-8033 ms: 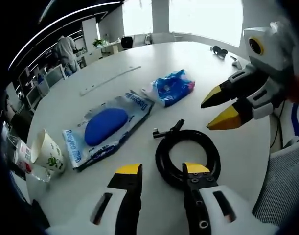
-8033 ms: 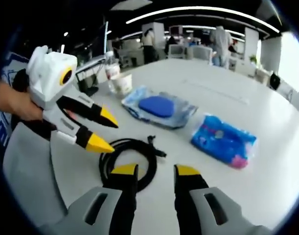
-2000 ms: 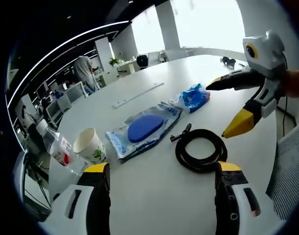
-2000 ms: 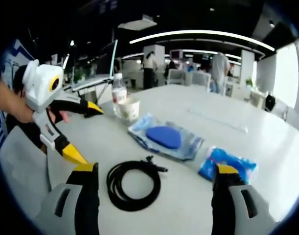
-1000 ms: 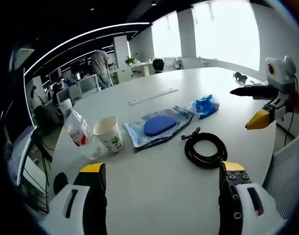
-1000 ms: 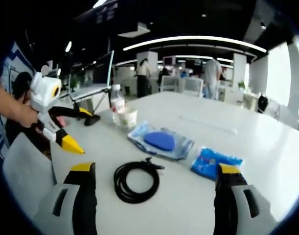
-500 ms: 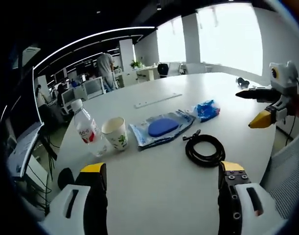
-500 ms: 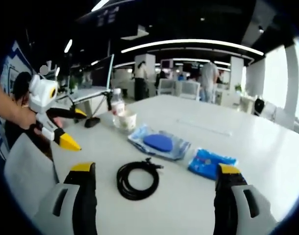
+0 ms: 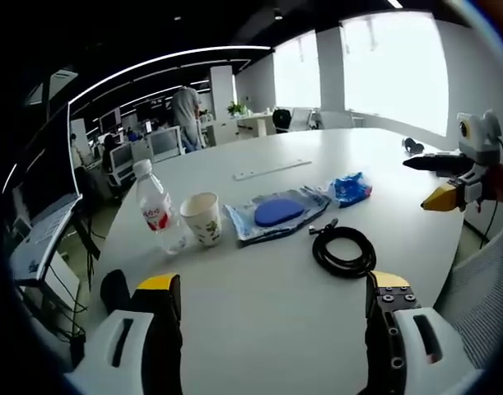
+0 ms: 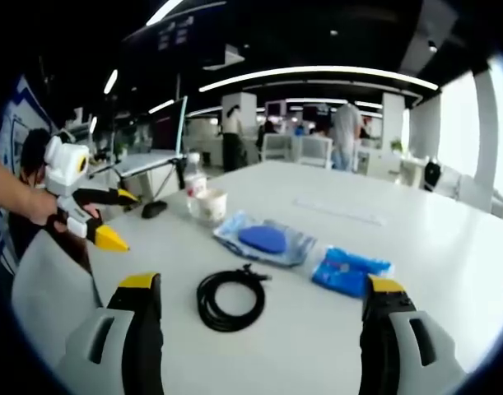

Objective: Arrange the tabletop items into an orderly group along one side of the table until the central work area is clear of visible clutter.

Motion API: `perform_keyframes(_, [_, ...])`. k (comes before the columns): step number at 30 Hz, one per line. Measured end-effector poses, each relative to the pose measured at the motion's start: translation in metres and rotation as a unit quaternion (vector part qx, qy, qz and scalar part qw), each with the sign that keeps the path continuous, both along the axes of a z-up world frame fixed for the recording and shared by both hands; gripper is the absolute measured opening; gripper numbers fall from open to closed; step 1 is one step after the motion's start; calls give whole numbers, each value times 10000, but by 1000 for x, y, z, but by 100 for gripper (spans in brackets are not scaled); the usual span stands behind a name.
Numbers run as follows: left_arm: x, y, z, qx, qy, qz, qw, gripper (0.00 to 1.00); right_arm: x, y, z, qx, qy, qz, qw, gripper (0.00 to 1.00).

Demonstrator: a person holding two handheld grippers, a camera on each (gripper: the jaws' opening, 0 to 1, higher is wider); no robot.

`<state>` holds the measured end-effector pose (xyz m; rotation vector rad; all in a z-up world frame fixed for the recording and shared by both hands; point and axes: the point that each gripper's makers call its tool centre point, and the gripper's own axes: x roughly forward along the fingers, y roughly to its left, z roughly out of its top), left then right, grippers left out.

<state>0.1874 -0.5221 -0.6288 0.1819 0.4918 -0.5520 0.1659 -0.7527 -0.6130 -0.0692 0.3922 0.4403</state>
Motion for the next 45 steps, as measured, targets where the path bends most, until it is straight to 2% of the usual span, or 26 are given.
perform_keyframes(8, [1,9,6,-115,-44,160,9998,91,-7,-3,-2,47,12,-54,10000,100])
perform_keyframes(16, [-9,14,9,-19,-119,151,9998,90,-20,-5,-5,53,54,-84,9999,100])
perform_keyframes(33, [-23,22,20,-110,-276,268,9992,90,-32,-6,-5,37,32,-117,9999,99])
perform_keyframes(41, [-29,32,10,74,-282,340,9990,89,-44,-5,-20,78,176,-176,9997,100])
perform_keyframes(45, [-32,39,5,306,-405,356,9981,89,-47,-2,-23,98,80,-234,9996,100])
